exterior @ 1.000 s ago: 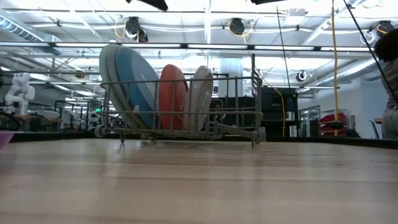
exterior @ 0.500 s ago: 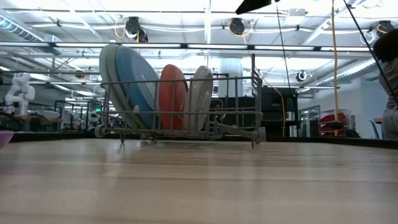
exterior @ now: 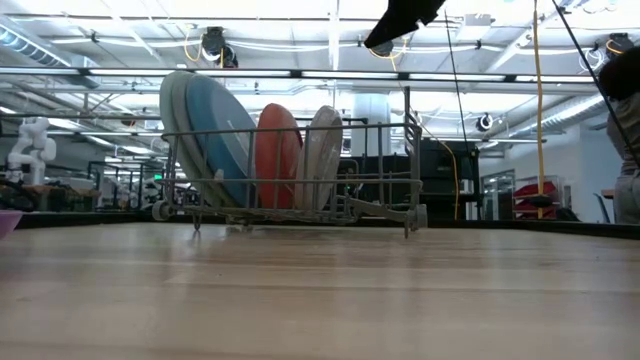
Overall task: Sort dishes
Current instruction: Move the violet plate to the middle table
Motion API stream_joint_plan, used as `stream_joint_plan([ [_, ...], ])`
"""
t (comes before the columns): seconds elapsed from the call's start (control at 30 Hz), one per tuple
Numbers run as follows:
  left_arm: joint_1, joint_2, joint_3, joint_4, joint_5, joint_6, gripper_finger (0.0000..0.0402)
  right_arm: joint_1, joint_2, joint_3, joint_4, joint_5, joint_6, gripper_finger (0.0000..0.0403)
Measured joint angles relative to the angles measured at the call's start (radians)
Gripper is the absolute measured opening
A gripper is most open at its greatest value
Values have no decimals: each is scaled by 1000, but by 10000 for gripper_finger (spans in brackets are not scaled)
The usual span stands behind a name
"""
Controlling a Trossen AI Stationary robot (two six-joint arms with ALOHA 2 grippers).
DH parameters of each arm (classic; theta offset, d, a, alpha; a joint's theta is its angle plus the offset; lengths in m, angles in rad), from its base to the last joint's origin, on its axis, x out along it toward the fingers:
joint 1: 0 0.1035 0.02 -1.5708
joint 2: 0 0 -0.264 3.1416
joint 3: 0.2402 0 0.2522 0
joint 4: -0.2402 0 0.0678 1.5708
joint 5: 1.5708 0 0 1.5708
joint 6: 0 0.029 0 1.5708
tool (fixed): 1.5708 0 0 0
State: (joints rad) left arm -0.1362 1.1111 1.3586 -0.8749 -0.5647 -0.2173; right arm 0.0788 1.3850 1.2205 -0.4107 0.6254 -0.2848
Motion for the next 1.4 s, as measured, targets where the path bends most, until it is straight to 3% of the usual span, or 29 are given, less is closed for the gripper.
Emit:
stream_joint_plan([
  [0.2,-67,2,-159,-20,138,-143,3,0,-11,0,3,0,0,1],
  [0.37,-173,25,-264,96,339,-195,3,0,-34,0,11,1,-13,1],
  [0.5,-246,69,-292,174,412,-223,3,0,-44,0,19,-1,-17,2],
  [0.63,-301,133,-310,169,417,-250,3,7,-44,0,18,-16,-11,2],
  [0.8,-344,218,-319,176,455,-324,11,29,-43,0,22,-209,-15,2],
  [1.0,-388,288,-319,184,484,-451,54,76,-39,0,22,-247,-16,2],
  [1.1,-404,280,-319,169,484,-507,74,101,-31,0,23,-351,-21,2],
  [1.17,-423,256,-319,173,416,-510,78,127,-12,0,42,-426,-41,2],
  [1.27,-455,197,-319,189,274,-530,79,174,28,0,49,-446,-66,2],
  [1.4,-469,166,-318,101,308,-685,79,213,74,0,58,-440,-43,2],
])
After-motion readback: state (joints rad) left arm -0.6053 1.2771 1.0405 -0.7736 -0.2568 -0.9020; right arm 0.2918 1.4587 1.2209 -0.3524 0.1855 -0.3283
